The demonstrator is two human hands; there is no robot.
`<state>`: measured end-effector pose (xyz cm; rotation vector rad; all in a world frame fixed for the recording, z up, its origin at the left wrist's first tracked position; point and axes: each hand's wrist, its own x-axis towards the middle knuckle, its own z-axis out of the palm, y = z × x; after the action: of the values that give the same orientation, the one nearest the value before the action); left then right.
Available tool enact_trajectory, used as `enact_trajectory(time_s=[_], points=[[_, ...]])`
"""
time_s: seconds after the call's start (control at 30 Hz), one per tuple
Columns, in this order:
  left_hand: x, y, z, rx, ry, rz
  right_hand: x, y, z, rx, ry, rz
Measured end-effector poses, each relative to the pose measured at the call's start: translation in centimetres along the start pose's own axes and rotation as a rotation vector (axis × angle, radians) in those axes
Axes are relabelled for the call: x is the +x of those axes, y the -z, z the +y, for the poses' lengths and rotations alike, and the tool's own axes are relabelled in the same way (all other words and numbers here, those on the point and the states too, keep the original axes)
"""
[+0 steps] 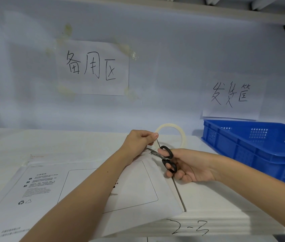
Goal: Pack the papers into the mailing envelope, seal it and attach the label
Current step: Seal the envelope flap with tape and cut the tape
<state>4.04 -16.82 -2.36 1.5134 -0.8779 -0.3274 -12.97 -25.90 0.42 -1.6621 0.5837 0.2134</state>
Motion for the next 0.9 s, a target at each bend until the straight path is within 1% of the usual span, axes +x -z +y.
enact_trajectory(time_s=[0.5, 0.8, 0.9], points=[[0.0, 0.0, -0.2, 0.0, -0.031, -0.007, 0.5, 0.2, -0.7, 0.016, -0.063, -0.03], [-0.2, -0.2, 0.0, -0.063, -0.002, -0.014, 0.9, -1.0, -1.5, -0.046, -0.087, 0.047], [-0.3, -0.2, 0.0, -0.03, -0.003, -0.008, 0.8, -1.1, -1.6, -0.058, -0.069, 0.064]])
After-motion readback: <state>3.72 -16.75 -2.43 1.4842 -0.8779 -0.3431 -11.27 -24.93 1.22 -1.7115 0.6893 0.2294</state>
